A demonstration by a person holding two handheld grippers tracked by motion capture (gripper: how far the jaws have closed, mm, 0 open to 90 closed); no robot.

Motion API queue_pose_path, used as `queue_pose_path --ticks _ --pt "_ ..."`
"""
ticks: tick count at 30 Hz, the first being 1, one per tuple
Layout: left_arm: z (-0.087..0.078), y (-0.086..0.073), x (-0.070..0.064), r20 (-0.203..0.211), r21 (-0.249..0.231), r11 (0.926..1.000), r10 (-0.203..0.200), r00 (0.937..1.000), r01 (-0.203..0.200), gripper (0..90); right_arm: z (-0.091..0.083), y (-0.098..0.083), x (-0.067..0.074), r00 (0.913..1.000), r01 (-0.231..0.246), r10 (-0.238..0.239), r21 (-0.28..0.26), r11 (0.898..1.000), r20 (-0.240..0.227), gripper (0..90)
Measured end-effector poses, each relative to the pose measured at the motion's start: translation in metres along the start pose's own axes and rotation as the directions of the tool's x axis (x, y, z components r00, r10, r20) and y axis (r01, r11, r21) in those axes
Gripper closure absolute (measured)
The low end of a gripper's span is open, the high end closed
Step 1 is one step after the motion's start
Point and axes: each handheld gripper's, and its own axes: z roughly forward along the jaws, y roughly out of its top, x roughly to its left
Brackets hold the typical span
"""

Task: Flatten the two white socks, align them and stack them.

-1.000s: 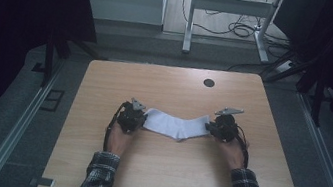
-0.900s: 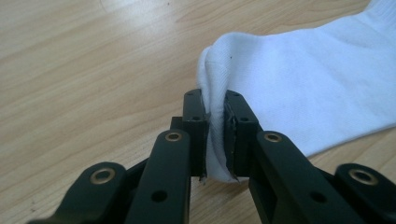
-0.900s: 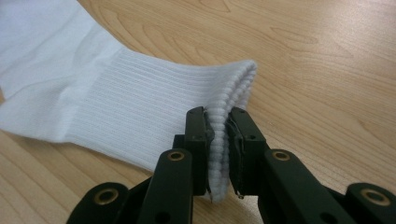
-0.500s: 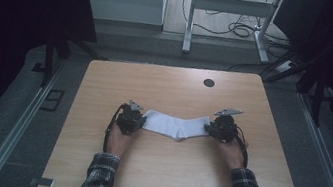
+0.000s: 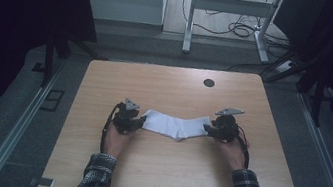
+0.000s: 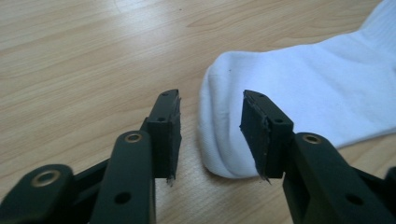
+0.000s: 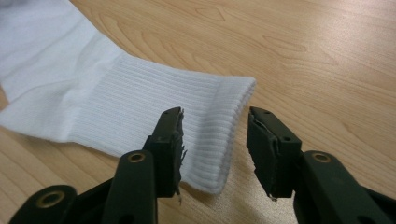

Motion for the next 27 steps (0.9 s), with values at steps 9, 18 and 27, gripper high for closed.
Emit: queue_pose_path --ticks 9,18,27 --pt "-0.003 -0.006 -0.002 0.018 0.013 0.9997 0.02 0.9997 -0.02 48.1 -0.007 0.0 0.0 1.0 -0.003 0.003 -0.008 1.0 -0.008 44.4" --pt "-0.008 -0.008 -0.001 0.061 0.026 0.9996 0.005 0.9981 -0.007 33.1 -0.013 -0.002 0.001 0.9995 -0.004 0.004 -0.007 1.0 -0.031 36.6" --pt "-0.015 -0.009 -0.006 0.095 0.044 0.9988 0.015 0.9953 -0.02 24.3 -0.02 -0.004 0.004 0.9991 -0.001 0.001 0.001 1.0 -0.042 32.1"
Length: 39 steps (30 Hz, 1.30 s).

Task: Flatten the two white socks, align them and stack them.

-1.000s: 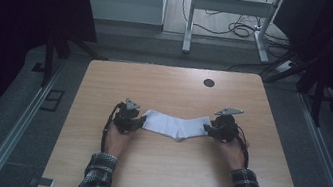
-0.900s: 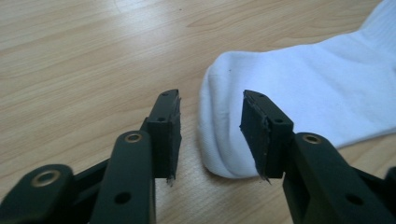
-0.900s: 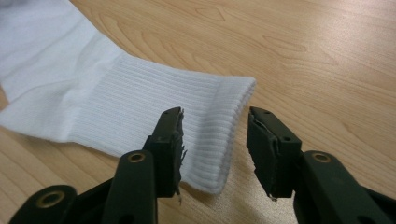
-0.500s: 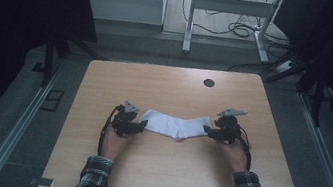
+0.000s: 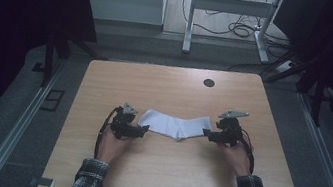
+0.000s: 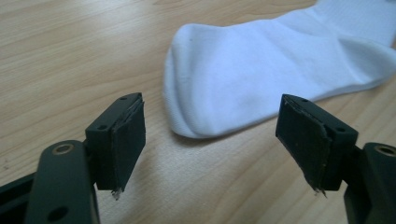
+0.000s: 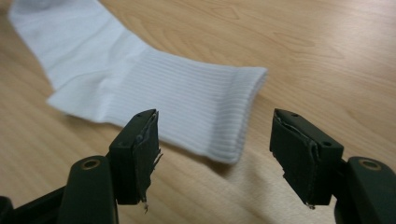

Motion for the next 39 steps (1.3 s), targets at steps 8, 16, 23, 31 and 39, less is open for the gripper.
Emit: queue_pose_path --ticks 8,16,23,31,39 --pt "-0.008 -0.002 -0.007 0.045 -0.002 0.9999 0.015 0.9989 -0.015 17.8 -0.008 -0.001 0.006 0.9993 0.024 -0.024 -0.005 1.0 -0.029 18.2" --pt "-0.015 -0.007 -0.012 0.053 -0.003 0.9992 0.04 0.9978 -0.04 13.2 -0.015 -0.003 0.01 0.9985 0.051 -0.051 0.0 0.999 -0.018 8.7" --pt "-0.026 -0.013 -0.014 0.036 -0.011 0.997 0.077 0.9964 -0.077 11.7 -0.024 -0.008 0.011 0.9978 0.065 -0.065 -0.004 0.998 -0.015 7.2" --pt "-0.041 -0.024 -0.019 0.025 -0.011 0.9922 0.125 0.9919 -0.124 11.8 -0.035 -0.016 0.013 0.9967 0.08 -0.08 -0.012 0.997 -0.015 7.2" --pt "-0.055 -0.034 -0.023 0.024 -0.019 0.9917 0.128 0.9915 -0.127 11.8 -0.053 -0.024 0.017 0.9954 0.093 -0.093 -0.03 0.995 -0.019 7.2"
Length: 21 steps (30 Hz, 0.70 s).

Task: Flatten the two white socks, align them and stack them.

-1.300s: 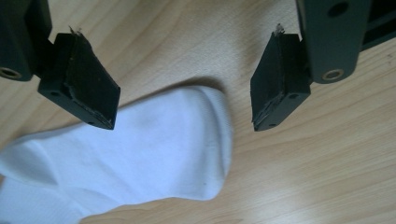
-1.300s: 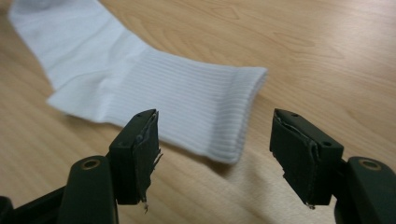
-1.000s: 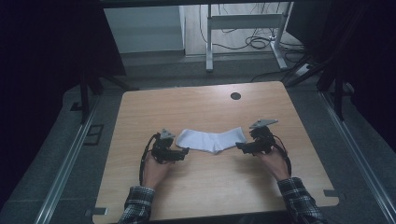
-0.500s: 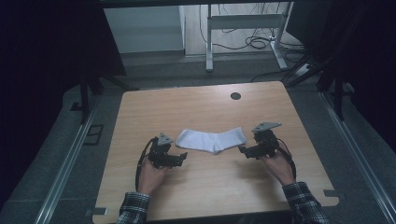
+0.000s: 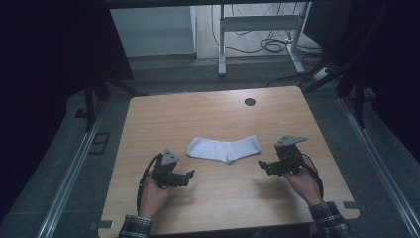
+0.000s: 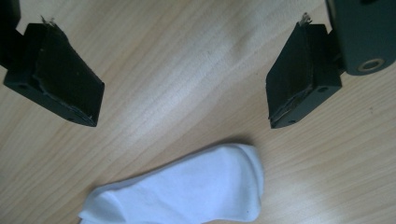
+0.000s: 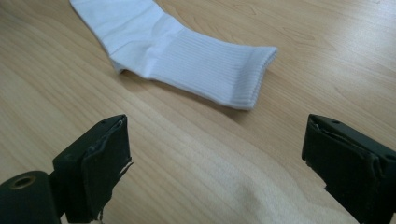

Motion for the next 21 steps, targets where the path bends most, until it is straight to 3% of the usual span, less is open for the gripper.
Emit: queue_pose_path --ticks 12,21 --pt "-0.017 -0.021 -0.012 -0.002 0.009 0.9999 0.014 0.9999 -0.014 11.8 -0.021 -0.017 0.007 0.9997 0.024 -0.024 -0.007 1.0 -0.001 7.2" --pt "-0.022 -0.039 -0.02 -0.002 0.013 0.9999 0.006 1.0 -0.006 11.8 -0.02 -0.036 0.01 0.9995 0.029 -0.029 0.013 1.0 -0.01 7.2"
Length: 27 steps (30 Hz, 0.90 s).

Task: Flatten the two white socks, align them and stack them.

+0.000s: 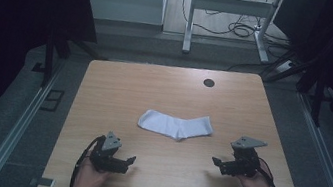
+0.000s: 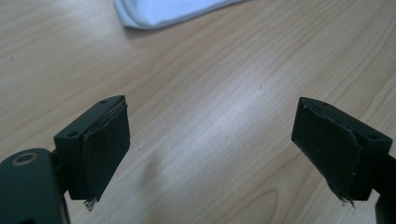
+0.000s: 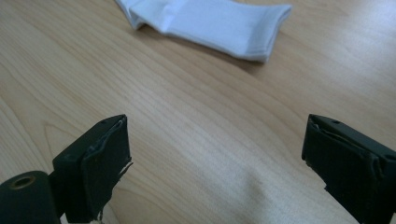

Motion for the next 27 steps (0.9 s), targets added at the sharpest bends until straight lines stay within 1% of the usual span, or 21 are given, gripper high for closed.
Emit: queue_pose_path --ticks 6,8,15,17,21,23,24,25,27 --pt "0.0 -0.01 -0.003 0.006 0.013 0.9999 -0.007 1.0 0.007 11.8 0.006 -0.01 0.002 0.9999 0.015 -0.014 0.027 1.0 -0.005 7.1" --pt "0.001 -0.013 -0.004 0.008 0.023 0.9997 -0.004 1.0 0.004 11.8 0.007 -0.012 0.003 0.9998 0.018 -0.017 0.034 0.999 -0.007 7.1" --pt "0.007 -0.019 -0.009 0.009 0.054 0.9985 -0.002 1.0 0.001 11.5 0.015 -0.021 0.004 0.9996 0.029 -0.029 0.065 0.997 -0.001 7.1" --pt "0.01 -0.021 -0.01 0.004 0.072 0.9974 0.003 1.0 -0.003 11.1 0.018 -0.023 0.005 0.9993 0.038 -0.038 0.074 0.997 0.005 7.1" --pt "0.011 -0.023 -0.011 0.008 0.061 0.9981 -0.008 0.9999 0.008 10.9 0.024 -0.029 0.006 0.9962 0.082 -0.084 0.081 0.993 0.022 6.1" --pt "0.011 -0.023 -0.011 0.009 0.061 0.9981 -0.008 0.9999 0.007 10.9 0.026 -0.03 0.005 0.9987 0.052 -0.052 0.071 0.996 0.001 6.2" --pt "0.011 -0.023 -0.01 0.009 0.062 0.998 -0.008 0.9999 0.008 10.9 0.027 -0.032 0.003 0.9996 0.022 -0.02 0.066 0.998 -0.022 5.3" --pt "0.011 -0.023 -0.01 0.009 0.063 0.998 -0.009 0.9999 0.008 10.9 0.028 -0.033 0.003 0.9997 0.011 -0.009 0.053 0.999 -0.022 4.9" --pt "0.011 -0.023 -0.011 0.01 0.063 0.998 -0.009 0.9999 0.008 10.9 0.028 -0.035 0.002 0.9997 0.014 -0.013 0.041 0.999 -0.02 4.9"
